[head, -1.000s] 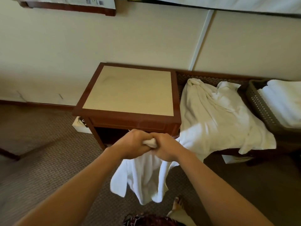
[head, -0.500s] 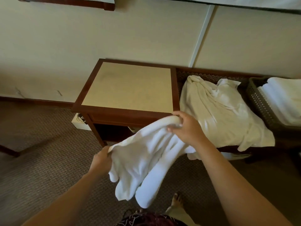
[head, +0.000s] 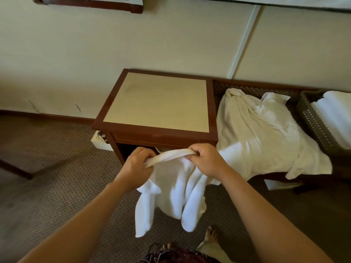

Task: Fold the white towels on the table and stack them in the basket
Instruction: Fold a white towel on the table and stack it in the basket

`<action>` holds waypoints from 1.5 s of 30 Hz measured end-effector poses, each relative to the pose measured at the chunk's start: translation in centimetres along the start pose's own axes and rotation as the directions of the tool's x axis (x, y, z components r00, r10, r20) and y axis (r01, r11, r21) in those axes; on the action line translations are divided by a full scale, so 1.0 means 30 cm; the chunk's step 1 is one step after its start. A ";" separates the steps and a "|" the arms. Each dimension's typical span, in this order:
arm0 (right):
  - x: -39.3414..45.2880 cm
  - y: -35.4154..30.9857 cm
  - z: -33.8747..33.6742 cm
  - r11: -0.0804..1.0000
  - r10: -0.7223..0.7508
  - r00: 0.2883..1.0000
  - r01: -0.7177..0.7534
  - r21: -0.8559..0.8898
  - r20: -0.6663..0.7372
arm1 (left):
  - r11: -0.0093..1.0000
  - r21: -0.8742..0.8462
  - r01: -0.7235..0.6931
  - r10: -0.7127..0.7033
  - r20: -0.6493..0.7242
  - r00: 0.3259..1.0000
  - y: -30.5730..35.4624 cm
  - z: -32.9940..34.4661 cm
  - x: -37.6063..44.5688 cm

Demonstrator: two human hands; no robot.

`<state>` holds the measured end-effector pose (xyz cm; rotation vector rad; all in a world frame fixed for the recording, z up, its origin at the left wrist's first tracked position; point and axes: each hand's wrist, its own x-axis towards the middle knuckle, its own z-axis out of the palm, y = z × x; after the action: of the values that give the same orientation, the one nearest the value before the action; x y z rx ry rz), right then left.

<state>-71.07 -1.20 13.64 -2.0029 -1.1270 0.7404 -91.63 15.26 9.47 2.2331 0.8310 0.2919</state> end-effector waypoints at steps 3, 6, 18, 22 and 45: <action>-0.004 0.013 -0.033 0.995 0.059 0.996 -0.053 0.089 -0.071 | 0.990 -0.003 0.139 -0.138 -0.109 0.984 -0.071 0.011 -0.059; -0.013 0.019 -0.021 0.985 0.127 0.986 -0.138 -0.102 -0.112 | 0.948 -0.121 0.295 -0.299 -0.009 0.954 -0.034 0.029 -0.077; -0.077 -0.079 0.066 0.936 -0.077 0.991 0.034 0.349 0.110 | 0.950 -0.218 0.224 -0.053 0.595 0.802 0.218 0.059 0.015; -0.100 -0.034 0.005 0.999 0.035 0.972 -0.028 -0.033 0.234 | 0.964 -0.158 0.215 -0.098 0.543 0.834 0.189 0.055 0.025; -0.145 0.038 0.159 0.856 0.206 0.979 -0.181 0.485 0.001 | 0.932 -0.335 0.142 -0.048 0.274 0.961 0.108 0.084 -0.093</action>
<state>-76.10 -4.02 10.54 -1.7013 -0.6284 0.9619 -91.13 10.36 10.06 1.8401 0.6811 0.0850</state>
